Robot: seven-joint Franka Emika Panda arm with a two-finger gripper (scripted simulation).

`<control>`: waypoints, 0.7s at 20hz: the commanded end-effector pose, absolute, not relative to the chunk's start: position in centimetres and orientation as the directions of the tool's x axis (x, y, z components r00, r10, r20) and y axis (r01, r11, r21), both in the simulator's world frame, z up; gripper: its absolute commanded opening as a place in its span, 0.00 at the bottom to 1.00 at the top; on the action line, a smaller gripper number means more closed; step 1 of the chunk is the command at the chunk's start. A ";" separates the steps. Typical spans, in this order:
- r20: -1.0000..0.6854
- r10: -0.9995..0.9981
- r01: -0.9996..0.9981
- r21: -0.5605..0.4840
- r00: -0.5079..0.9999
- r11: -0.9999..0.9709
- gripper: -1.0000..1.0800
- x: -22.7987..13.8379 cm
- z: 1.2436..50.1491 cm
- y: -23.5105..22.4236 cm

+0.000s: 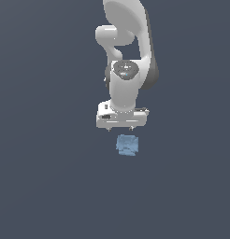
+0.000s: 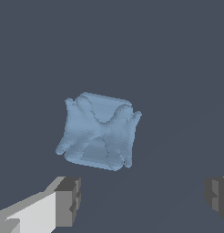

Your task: Pick up the object and move it to a goal position.

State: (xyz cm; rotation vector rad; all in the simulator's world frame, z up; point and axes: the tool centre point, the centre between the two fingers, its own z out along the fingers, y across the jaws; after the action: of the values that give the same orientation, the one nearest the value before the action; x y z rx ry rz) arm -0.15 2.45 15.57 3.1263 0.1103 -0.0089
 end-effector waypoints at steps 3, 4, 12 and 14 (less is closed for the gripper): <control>-0.006 0.070 0.071 0.013 0.997 -0.997 0.96 -0.1 15.6 2.4; -0.006 0.070 0.071 0.013 0.997 -0.997 0.96 -0.1 15.6 2.4; -0.005 0.071 0.071 0.013 0.997 -0.997 0.81 -0.1 15.6 2.5; 0.001 0.078 0.078 0.008 0.997 -0.997 0.81 0.0 15.8 2.9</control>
State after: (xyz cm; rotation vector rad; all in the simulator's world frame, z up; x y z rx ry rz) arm -0.06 2.65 15.68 3.1287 0.1150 -0.0038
